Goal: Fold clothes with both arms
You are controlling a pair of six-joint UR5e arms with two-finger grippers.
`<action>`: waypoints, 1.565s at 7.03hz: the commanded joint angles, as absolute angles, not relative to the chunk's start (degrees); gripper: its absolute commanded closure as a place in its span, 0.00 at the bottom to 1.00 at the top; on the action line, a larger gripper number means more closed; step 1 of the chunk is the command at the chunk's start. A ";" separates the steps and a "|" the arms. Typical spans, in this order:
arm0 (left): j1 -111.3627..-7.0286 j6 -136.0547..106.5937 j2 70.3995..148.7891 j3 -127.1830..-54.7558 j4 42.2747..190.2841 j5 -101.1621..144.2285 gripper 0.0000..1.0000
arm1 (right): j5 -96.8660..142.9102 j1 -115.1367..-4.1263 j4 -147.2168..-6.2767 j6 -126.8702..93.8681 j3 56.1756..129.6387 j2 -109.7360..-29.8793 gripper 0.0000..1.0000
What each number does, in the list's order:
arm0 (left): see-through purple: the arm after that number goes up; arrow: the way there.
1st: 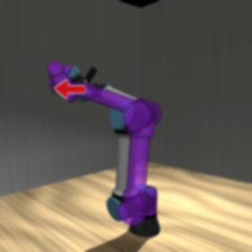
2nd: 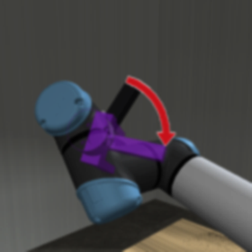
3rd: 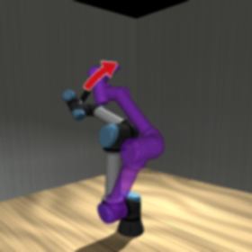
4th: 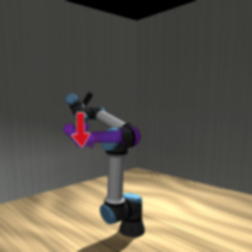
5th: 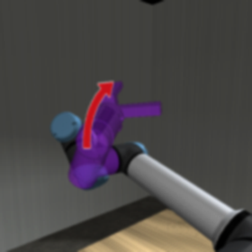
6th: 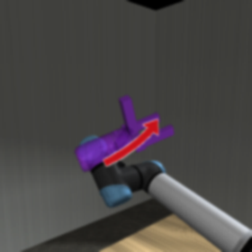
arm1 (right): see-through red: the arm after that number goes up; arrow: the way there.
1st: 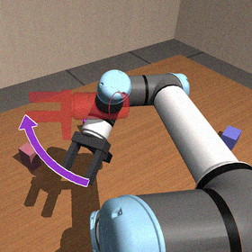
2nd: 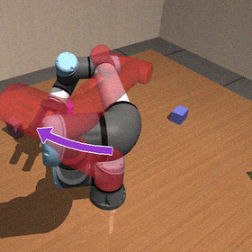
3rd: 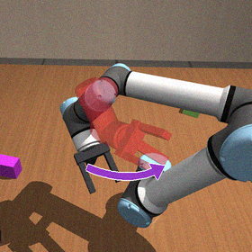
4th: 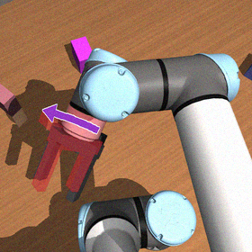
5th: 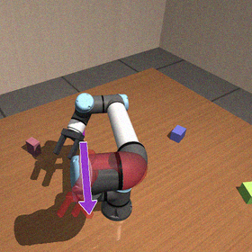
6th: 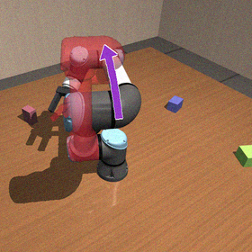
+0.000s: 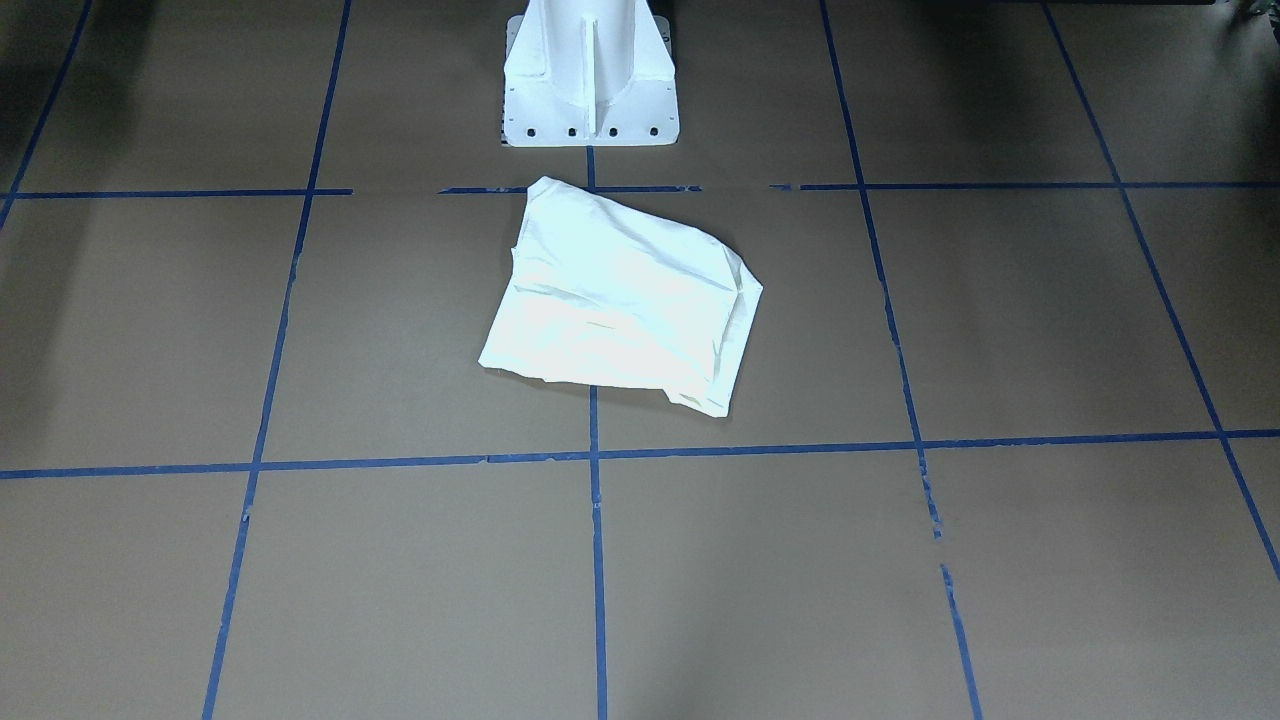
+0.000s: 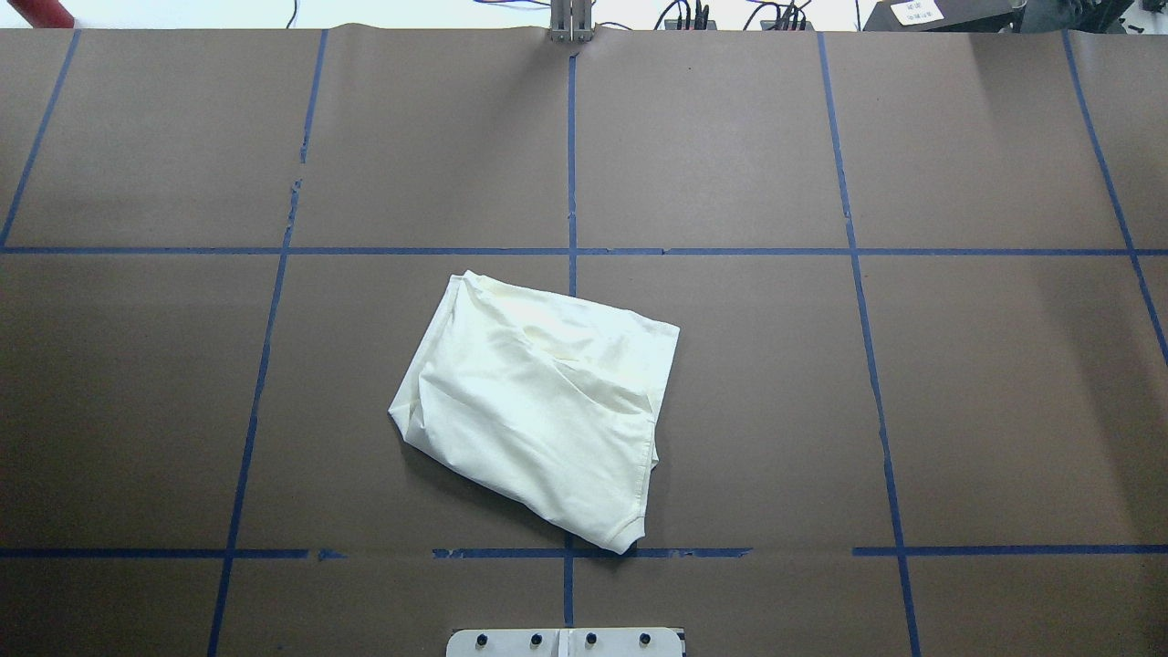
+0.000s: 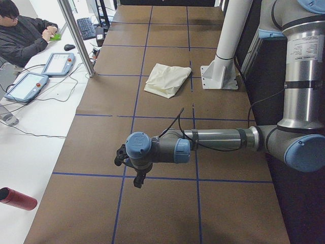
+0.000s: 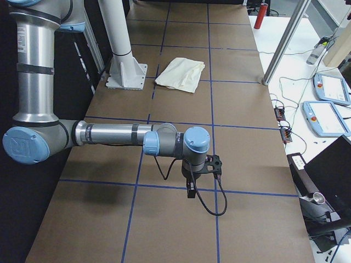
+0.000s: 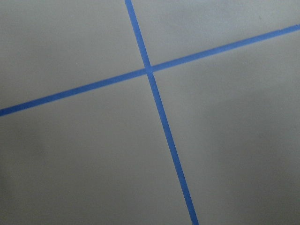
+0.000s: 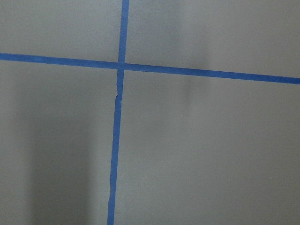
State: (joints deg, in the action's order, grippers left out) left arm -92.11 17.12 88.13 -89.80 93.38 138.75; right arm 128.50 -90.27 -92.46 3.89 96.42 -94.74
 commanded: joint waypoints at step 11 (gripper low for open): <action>-92.11 13.89 89.30 -87.98 93.60 134.47 0.00 | 128.50 -90.26 -92.46 3.60 96.50 -94.83 0.00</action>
State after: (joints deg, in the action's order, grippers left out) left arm -92.10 13.89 89.33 -87.99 93.61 134.47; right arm 128.49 -90.26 -92.46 3.60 96.50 -94.80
